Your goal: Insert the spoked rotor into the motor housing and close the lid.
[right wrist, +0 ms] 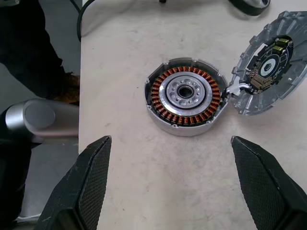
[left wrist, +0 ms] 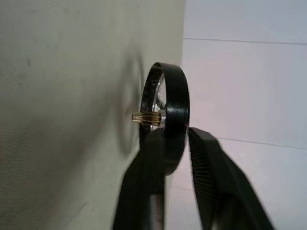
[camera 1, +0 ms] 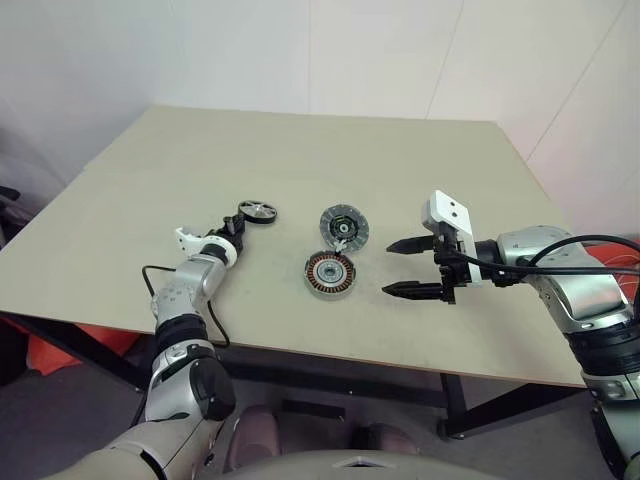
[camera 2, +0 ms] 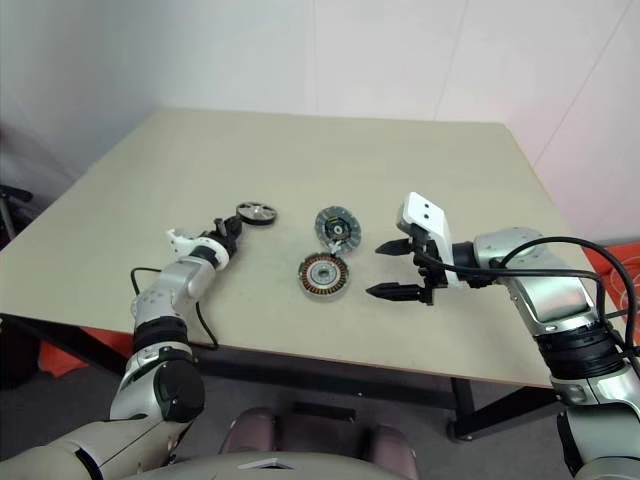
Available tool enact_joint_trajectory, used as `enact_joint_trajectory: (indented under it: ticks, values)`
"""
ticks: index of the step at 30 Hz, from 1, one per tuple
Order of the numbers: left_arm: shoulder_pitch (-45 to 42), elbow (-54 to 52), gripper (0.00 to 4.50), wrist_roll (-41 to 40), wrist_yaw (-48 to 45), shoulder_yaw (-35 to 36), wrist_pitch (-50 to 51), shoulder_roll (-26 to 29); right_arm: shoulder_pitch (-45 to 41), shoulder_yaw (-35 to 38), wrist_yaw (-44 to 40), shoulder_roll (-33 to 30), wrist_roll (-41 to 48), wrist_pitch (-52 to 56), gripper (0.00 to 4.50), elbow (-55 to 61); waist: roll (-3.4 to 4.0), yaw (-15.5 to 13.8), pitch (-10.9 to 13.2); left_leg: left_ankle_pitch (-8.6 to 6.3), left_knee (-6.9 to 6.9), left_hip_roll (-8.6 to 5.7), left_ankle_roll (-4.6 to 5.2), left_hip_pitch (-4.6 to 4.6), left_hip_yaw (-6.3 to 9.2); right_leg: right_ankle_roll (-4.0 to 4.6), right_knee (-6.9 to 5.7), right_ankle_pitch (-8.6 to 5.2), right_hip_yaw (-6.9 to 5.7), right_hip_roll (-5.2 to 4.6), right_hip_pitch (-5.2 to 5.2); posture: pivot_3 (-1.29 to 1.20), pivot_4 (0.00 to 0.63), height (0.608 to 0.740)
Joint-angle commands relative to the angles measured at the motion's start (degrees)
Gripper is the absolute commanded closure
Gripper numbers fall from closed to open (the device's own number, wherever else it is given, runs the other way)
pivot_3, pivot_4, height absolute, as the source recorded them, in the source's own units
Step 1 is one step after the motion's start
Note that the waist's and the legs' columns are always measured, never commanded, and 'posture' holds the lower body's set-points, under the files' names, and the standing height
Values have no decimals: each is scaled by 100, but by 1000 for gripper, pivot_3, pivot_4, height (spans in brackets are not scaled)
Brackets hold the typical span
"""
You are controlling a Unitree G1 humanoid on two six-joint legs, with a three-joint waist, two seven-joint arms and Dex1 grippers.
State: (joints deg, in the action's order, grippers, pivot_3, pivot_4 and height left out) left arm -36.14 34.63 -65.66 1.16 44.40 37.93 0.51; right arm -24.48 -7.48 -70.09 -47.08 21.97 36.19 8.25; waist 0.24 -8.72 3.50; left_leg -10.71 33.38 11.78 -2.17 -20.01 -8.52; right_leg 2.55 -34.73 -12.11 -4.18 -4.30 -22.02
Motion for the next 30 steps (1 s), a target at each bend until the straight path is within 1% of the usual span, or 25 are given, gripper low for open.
enact_joint_trajectory:
  ticks: [1,9,16,21,24,30]
  values:
    - [-129,91,4473,-41,-38,-16,-78,75,-73,55,25,24,24,-114,0,47,5,-1,-3,0,0,0,0,3,0,0,0,0,0,0,3,0,0,740]
    - [-117,61,4473,-78,25,-29,-38,68,-58,65,77,36,18,-114,0,33,4,0,-3,0,2,0,0,3,0,-1,2,0,0,-2,3,0,0,740]
    - [164,-665,4473,-343,358,-82,247,-165,-19,60,112,40,14,-126,0,44,2,2,-1,-1,1,2,2,-1,0,-1,3,0,0,-4,1,0,0,740]
    - [458,-1168,4473,-222,539,-259,246,-184,-28,52,114,27,1,-153,0,13,1,6,-1,-5,-2,3,8,-12,0,-1,4,0,0,-4,-10,0,0,740]
    - [644,-1432,3894,-231,615,-399,368,-134,-33,41,106,24,-15,-176,0,-2,0,20,-1,-7,-4,3,10,-12,-2,-2,5,-2,1,-4,-10,0,0,740]
    - [782,-1720,1960,-421,792,-502,516,-168,-28,24,90,32,-56,-237,0,-42,-4,15,2,-5,-3,3,8,-10,-2,-3,5,-2,1,-4,-9,0,0,740]
